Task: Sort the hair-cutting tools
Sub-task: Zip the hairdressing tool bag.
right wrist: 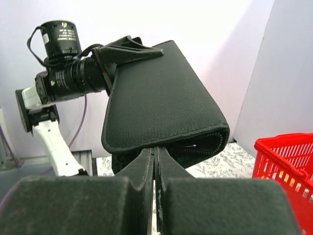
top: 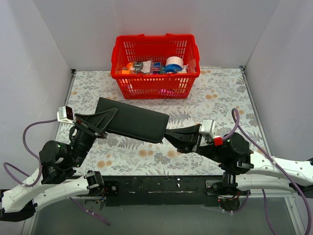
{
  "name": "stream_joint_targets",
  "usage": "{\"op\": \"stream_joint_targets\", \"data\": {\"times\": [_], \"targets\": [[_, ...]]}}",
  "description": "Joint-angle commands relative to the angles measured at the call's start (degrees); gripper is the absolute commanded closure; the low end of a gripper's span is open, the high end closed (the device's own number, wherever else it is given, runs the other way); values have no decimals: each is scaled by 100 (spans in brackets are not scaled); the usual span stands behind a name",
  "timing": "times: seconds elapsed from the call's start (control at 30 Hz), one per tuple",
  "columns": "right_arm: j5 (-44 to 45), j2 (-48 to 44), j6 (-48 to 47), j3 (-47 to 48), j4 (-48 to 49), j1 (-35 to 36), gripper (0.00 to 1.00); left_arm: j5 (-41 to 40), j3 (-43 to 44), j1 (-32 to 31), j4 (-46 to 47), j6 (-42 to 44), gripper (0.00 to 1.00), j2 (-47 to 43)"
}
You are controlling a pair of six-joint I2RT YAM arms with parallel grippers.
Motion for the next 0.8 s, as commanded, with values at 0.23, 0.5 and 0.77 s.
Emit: {"op": "stream_joint_targets", "data": {"times": [0.23,0.5,0.77], "targets": [[-656,1292,-110,830,48,-73,99,2533,235,-152,1160,217,100,802],[-1274,1531,-190,1253,-840,-91,99,2525,253,-152,1142,305,100,688],[-1002,1082,-137,1166,-1517,-91,66,2402,270,-152,1212,568,100,521]]}}
